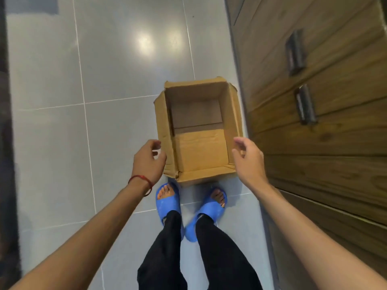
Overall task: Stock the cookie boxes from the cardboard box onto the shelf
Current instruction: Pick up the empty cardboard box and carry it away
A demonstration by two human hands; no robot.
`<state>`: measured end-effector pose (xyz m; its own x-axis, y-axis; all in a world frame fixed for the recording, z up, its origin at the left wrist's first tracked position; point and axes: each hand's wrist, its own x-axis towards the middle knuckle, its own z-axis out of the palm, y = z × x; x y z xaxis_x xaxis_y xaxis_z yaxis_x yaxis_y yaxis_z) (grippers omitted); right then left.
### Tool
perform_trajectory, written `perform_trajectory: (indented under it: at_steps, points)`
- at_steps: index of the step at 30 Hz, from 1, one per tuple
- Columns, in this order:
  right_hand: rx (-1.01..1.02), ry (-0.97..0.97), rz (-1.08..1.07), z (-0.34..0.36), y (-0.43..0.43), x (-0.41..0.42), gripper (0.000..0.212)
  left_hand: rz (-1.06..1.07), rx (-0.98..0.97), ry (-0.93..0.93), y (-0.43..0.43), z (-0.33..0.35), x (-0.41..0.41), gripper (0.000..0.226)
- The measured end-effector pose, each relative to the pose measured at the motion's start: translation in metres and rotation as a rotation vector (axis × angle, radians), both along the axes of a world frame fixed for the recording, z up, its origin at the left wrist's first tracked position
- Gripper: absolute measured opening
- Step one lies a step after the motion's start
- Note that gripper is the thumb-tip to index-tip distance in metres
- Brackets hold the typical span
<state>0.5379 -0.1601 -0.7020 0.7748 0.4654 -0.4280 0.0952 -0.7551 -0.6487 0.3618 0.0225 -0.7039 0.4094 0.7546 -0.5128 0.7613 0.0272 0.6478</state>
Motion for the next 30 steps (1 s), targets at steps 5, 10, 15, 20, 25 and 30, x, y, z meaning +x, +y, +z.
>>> perform_trajectory:
  at_steps: [5, 10, 15, 20, 25, 30]
  points:
    - [-0.100, -0.104, 0.032, -0.136, 0.005, 0.034, 0.048, -0.073, 0.069, 0.054, 0.013, -0.141, 0.027, 0.068]
    - [-0.110, -0.260, 0.041, -0.223, 0.012, 0.068, 0.063, -0.094, 0.110, 0.032, 0.020, -0.232, 0.055, 0.096]
    - [-0.145, -0.285, 0.034, -0.257, 0.013, 0.083, 0.073, -0.103, 0.142, 0.101, 0.019, -0.266, 0.067, 0.106]
    - [-0.138, -0.215, 0.056, -0.231, 0.010, 0.075, 0.077, -0.128, 0.118, 0.141, 0.023, -0.234, 0.061, 0.107]
    - [-0.163, -0.165, 0.062, -0.153, 0.000, 0.053, 0.082, -0.198, 0.144, 0.211, 0.023, -0.154, 0.043, 0.109]
    - [-0.161, -0.135, 0.043, -0.044, -0.012, 0.023, 0.082, -0.263, 0.127, 0.214, 0.018, -0.034, 0.026, 0.101]
